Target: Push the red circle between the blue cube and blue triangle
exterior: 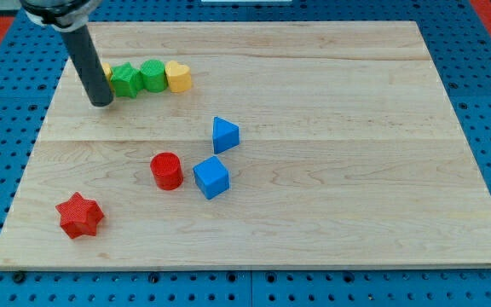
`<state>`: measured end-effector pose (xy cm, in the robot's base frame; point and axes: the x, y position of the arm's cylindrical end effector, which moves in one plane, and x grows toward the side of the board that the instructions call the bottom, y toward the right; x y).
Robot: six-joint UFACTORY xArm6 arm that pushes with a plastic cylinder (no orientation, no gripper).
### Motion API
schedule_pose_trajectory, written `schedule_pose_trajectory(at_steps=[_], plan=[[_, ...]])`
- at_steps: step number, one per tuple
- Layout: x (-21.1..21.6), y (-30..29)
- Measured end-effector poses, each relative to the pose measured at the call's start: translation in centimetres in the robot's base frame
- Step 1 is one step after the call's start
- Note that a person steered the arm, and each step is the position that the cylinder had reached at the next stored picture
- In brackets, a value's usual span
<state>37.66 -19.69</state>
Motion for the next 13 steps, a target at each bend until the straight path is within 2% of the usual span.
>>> schedule_pose_trajectory(at_steps=[1,3,4,5,6,8,9,10,13], plan=[[0.2,2.2],[-1.4,2.4],[-0.6,2.4],[2.1,2.4],[2.2,0.7],[9.5,-5.3],[13.7,-4.4],[14.8,-1.0],[12.6,11.8]])
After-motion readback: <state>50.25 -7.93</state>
